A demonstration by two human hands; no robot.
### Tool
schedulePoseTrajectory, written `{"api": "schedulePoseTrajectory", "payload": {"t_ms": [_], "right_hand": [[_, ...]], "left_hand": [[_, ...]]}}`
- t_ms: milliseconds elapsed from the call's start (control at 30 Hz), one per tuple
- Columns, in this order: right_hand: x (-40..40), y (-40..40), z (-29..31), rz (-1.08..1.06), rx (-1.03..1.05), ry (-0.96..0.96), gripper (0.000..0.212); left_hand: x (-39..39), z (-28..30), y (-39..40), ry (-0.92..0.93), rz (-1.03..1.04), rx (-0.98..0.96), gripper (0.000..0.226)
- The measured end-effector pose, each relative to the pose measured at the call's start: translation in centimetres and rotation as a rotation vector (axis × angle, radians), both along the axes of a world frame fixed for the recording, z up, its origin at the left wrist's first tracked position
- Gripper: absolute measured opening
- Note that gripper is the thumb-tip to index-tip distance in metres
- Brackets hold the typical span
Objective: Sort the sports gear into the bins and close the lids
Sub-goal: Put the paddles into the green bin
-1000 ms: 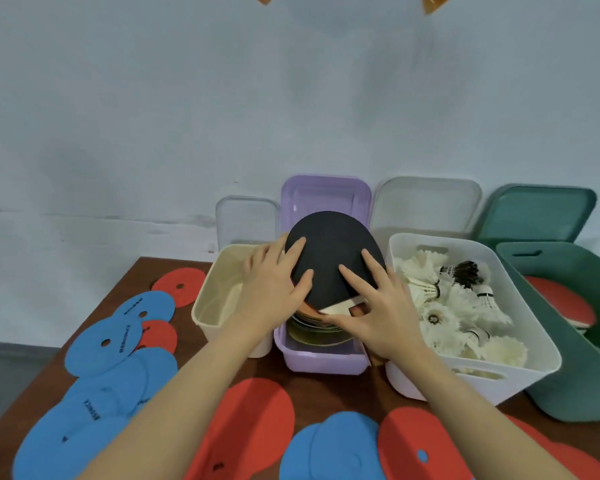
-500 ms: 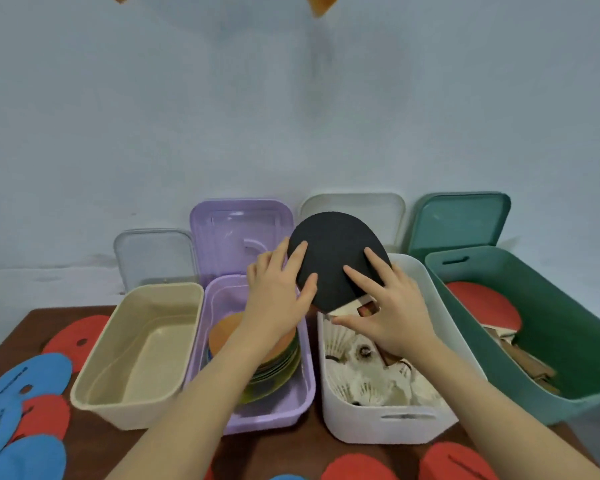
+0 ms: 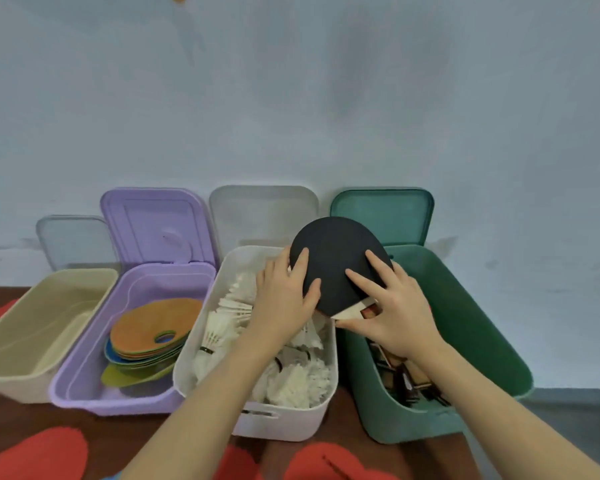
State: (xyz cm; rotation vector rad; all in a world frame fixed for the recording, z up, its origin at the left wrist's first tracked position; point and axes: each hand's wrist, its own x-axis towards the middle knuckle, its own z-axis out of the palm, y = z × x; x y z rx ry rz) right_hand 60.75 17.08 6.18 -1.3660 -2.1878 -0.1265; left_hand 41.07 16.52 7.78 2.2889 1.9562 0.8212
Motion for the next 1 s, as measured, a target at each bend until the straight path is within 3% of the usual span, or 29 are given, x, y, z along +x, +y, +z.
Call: {"api": "schedulePoseTrajectory", "payload": {"t_ms": [167, 333, 467, 667, 800, 1000], "right_hand": [[6.6, 0.7, -1.6, -0.054, -0.084, -0.054, 0.081], [10.7, 2.1, -3.9, -0.111, -0.244, -0.051, 0.082], [11.0, 2.9, -5.8, -0.141, -0.386, -0.177, 0.083], [11.3, 4.2, -8.0, -0.162, -0.698, -0.283, 0.079], [10.7, 3.4, -8.9, -0.132, -0.628, -0.347, 0.068], [8.3, 2.0, -8.8, -0.23, -0.669, -0.215, 0.058]], "left_hand": [[7.0, -1.9, 1.1, -0.042, 0.001, -0.105, 0.054], [11.9, -3.9, 2.8, 0.13, 0.049, -0.248, 0.056], [13.0, -5.9, 2.9, 0.261, 0.07, -0.324, 0.053], [12.4, -7.1, 3.0, 0.264, 0.075, -0.331, 0.055], [12.2, -7.2, 3.8, 0.263, 0.064, -0.339, 0.055], [10.8, -7.0, 4.7, 0.339, 0.031, -0.342, 0.056]]}}
